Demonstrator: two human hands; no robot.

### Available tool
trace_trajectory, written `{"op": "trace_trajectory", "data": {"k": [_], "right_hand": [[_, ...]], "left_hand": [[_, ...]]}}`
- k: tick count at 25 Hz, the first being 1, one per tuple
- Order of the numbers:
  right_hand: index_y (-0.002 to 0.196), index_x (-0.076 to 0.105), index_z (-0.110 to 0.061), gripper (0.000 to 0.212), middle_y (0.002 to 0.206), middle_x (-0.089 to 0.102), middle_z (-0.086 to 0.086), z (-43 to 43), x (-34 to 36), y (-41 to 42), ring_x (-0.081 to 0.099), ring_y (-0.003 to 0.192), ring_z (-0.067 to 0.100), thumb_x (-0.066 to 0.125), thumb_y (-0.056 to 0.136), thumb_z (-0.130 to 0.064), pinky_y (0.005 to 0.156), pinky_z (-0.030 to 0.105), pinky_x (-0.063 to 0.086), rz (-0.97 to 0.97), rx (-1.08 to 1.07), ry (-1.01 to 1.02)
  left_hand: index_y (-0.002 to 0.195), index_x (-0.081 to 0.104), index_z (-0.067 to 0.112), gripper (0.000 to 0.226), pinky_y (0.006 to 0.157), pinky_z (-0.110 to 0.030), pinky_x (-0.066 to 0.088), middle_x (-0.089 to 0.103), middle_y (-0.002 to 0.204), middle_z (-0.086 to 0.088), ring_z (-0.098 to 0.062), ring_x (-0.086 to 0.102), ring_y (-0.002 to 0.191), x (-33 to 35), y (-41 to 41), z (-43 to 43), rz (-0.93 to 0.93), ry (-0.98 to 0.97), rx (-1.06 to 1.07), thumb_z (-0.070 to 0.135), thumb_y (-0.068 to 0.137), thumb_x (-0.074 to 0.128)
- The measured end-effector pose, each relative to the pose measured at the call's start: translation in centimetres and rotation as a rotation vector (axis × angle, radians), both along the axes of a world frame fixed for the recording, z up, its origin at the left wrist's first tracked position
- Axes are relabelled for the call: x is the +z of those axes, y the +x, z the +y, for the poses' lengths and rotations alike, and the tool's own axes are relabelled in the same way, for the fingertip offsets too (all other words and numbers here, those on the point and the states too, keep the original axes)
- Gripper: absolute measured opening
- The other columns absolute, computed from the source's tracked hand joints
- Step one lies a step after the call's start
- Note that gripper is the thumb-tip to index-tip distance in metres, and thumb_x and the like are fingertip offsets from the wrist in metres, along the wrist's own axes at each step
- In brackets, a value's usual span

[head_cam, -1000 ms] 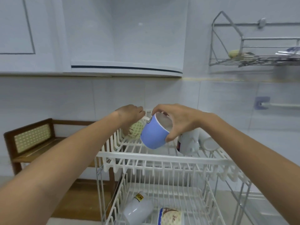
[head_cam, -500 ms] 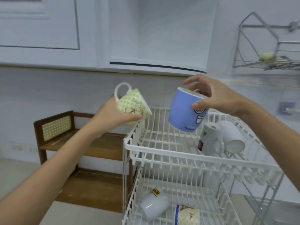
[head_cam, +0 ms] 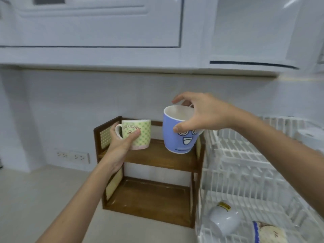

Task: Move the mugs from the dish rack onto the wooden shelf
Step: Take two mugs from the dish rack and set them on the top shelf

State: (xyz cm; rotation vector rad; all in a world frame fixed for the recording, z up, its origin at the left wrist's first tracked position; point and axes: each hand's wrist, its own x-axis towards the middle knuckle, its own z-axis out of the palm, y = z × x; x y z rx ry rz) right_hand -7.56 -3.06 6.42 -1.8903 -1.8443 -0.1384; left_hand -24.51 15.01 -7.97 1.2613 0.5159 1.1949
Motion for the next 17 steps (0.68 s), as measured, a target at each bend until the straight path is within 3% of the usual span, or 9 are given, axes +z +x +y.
{"op": "trace_trajectory", "data": {"k": [4, 6, 8, 10, 13, 17], "right_hand": [[0.121, 0.052, -0.03, 0.081, 0.115, 0.062, -0.002, 6.7, -3.2, -1.5, 0.058, 0.106, 0.018, 0.07, 0.049, -0.064, 0.082, 0.029, 0.048, -0.015, -0.116, -0.07], [0.124, 0.051, -0.028, 0.079, 0.117, 0.064, 0.001, 9.4, -4.6, -1.5, 0.058, 0.103, 0.02, 0.072, 0.055, -0.061, 0.081, 0.029, 0.048, -0.037, -0.196, -0.133], [0.129, 0.048, -0.026, 0.084, 0.122, 0.062, 0.003, 11.6, -6.0, -1.3, 0.058, 0.1, 0.021, 0.071, 0.055, -0.059, 0.077, 0.029, 0.049, -0.029, -0.255, -0.213], [0.136, 0.043, -0.024, 0.09, 0.133, 0.056, 0.002, 13.6, -7.4, -0.9, 0.056, 0.109, 0.022, 0.072, 0.056, -0.055, 0.079, 0.029, 0.05, -0.015, -0.295, -0.285], [0.14, 0.038, -0.021, 0.093, 0.14, 0.049, 0.003, 16.1, -8.9, -0.3, 0.052, 0.119, 0.024, 0.073, 0.06, -0.051, 0.085, 0.03, 0.048, -0.01, -0.327, -0.351], [0.141, 0.036, -0.017, 0.092, 0.143, 0.046, 0.005, 18.8, -10.2, 0.6, 0.05, 0.122, 0.025, 0.076, 0.064, -0.045, 0.09, 0.033, 0.049, 0.017, -0.332, -0.376]], "left_hand": [[0.131, 0.03, 0.024, 0.085, 0.053, -0.018, 0.055, 0.052, 0.104, 0.012, 0.008, 0.063, 0.075, -1.9, -1.7, 4.6, 0.203, 0.068, 0.103, 0.02, 0.066, 0.085], [0.134, 0.028, 0.022, 0.094, 0.051, -0.012, 0.051, 0.049, 0.099, 0.018, 0.014, 0.059, 0.07, -2.7, -1.7, 6.6, 0.283, 0.118, 0.131, 0.022, 0.062, 0.088], [0.135, 0.026, 0.023, 0.104, 0.068, -0.02, 0.052, 0.051, 0.101, 0.016, 0.008, 0.058, 0.082, -3.2, -1.2, 8.2, 0.388, 0.18, 0.149, 0.033, 0.055, 0.091], [0.132, 0.026, 0.027, 0.109, 0.084, -0.033, 0.051, 0.053, 0.107, 0.007, -0.011, 0.059, 0.095, -3.8, -0.4, 9.5, 0.473, 0.219, 0.161, 0.044, 0.047, 0.091], [0.13, 0.023, 0.032, 0.114, 0.084, -0.037, 0.05, 0.056, 0.104, 0.002, -0.025, 0.06, 0.099, -4.5, 1.0, 11.1, 0.575, 0.237, 0.187, 0.062, 0.039, 0.084], [0.133, 0.022, 0.031, 0.118, 0.086, -0.034, 0.047, 0.054, 0.119, 0.0, -0.025, 0.057, 0.108, -5.5, 2.7, 13.1, 0.534, 0.218, 0.151, 0.059, 0.038, 0.085]]}}
